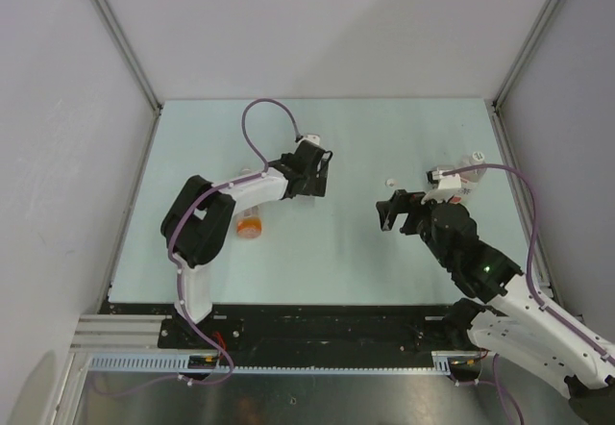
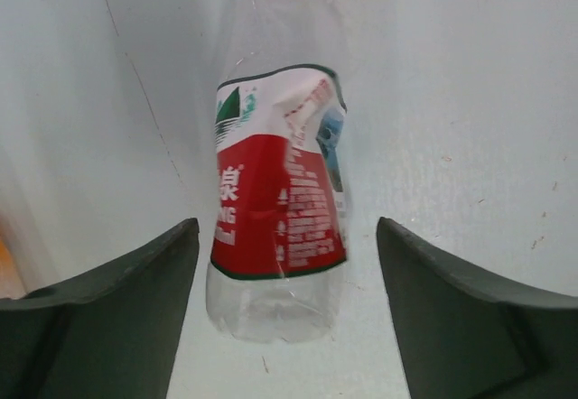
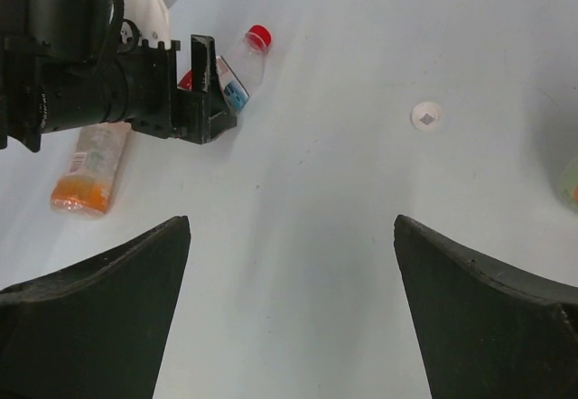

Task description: Screw on the bottle caps

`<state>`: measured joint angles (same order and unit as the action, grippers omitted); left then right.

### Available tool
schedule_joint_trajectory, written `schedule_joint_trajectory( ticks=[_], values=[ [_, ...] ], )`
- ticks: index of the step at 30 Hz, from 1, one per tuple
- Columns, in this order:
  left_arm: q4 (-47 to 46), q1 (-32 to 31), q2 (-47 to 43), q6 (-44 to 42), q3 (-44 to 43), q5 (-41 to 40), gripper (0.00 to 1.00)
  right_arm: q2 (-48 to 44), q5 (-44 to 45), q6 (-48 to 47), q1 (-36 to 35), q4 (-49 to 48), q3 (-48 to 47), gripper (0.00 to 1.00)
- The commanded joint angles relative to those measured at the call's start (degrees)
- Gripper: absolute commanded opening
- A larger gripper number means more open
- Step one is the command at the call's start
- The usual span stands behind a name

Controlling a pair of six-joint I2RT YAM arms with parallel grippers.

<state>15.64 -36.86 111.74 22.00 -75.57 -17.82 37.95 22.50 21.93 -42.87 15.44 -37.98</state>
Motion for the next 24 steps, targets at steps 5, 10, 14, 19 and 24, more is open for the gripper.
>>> schedule_joint_trajectory(
  ticks=[5, 10, 14, 19, 24],
  values=[
    [-0.54, 0.21, -8.30, -0.56, 0.99, 4.34, 0.98, 1.23, 3.91, -1.49, 0.38, -0.02, -0.17, 0.99],
    [-0.64, 0.05, -15.50, -1.06, 4.05, 5.85, 0.99, 2.40, 5.35, -1.59, 0.64, 0.94, -0.17, 0.99],
    [-0.67, -0.13, -22.33, -1.05, 8.76, 2.77, 0.99, 3.43, 5.49, -1.41, 1.08, 1.35, -0.17, 0.99],
    [-0.91, -0.39, -33.30, -0.31, 16.53, -0.08, 1.00, 5.03, 5.01, -1.50, 1.68, 1.46, -0.15, 0.99],
    [-2.69, -0.45, -47.33, 2.03, 26.70, -0.81, 1.00, 7.50, 2.99, -0.01, 3.42, 1.44, -0.28, 0.99]
  ],
)
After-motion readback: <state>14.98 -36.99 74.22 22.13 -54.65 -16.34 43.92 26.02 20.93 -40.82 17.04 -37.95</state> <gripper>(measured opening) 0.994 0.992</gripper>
